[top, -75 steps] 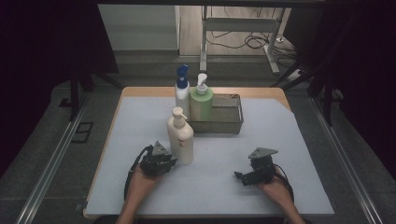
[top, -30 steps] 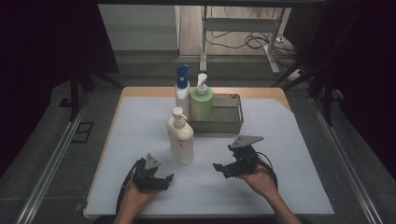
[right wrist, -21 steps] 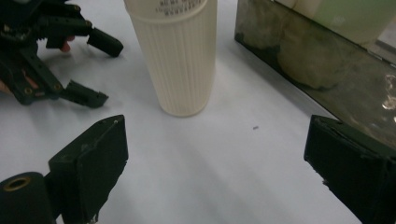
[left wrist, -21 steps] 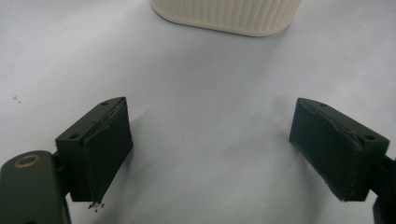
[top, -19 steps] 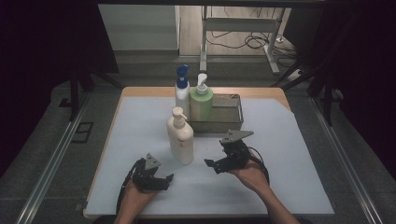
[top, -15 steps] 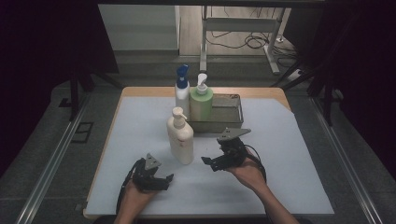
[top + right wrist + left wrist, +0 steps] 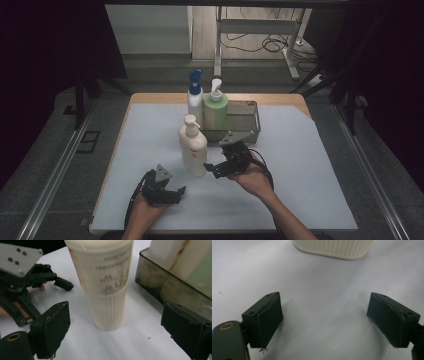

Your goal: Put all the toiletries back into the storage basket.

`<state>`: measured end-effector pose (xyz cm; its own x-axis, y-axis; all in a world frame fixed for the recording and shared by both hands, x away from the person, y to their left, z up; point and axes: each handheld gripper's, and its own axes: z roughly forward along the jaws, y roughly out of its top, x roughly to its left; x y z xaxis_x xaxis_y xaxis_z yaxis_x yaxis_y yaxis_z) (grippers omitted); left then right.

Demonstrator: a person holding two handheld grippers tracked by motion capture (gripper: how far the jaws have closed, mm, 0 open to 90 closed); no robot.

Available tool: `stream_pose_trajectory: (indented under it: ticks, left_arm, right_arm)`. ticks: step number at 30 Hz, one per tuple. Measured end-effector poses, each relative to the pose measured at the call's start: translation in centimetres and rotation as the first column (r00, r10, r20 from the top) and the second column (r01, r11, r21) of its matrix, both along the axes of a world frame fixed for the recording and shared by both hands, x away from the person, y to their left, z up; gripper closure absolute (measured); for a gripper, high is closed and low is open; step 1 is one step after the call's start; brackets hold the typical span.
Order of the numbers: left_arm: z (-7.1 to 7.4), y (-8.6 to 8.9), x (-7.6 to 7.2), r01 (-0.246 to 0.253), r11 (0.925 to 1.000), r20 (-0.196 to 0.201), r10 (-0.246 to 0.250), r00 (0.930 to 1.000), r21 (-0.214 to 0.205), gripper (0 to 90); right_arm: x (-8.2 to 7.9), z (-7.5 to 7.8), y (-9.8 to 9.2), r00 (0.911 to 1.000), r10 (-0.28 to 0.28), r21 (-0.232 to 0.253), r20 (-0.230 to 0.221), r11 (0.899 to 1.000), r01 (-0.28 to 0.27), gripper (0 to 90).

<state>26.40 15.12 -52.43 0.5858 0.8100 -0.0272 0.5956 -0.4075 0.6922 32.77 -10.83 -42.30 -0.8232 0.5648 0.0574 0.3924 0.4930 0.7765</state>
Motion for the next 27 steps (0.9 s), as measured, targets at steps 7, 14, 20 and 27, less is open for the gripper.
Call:
stream_pose_trajectory:
  ticks: [7, 14, 20, 27]
  left_arm:
    - [0.0, 0.0, 0.0, 0.000, 1.0000, 0.001, 0.000, 1.0000, 0.001, 12.6]
    - [0.0, 0.0, 0.0, 0.000, 1.0000, 0.001, 0.000, 1.0000, 0.000, 12.6]
    - [0.0, 0.0, 0.0, 0.000, 1.0000, 0.001, 0.000, 1.0000, -0.002, 12.6]
    - [0.0, 0.0, 0.0, 0.000, 1.0000, 0.001, 0.000, 1.0000, -0.001, 12.6]
  right_arm:
    - [0.5, 0.3, 1.9, 1.0000, 0.002, -0.013, 0.002, 1.000, -0.002, 8.7]
    - [1.0, 0.3, 3.5, 0.9999, -0.009, -0.016, 0.013, 1.000, 0.009, 10.8]
    - [1.4, 0.3, 4.8, 0.9997, -0.017, -0.015, 0.018, 1.000, 0.018, 13.1]
    - [1.9, 0.1, 5.8, 0.9988, -0.043, -0.011, 0.025, 0.999, 0.043, 16.7]
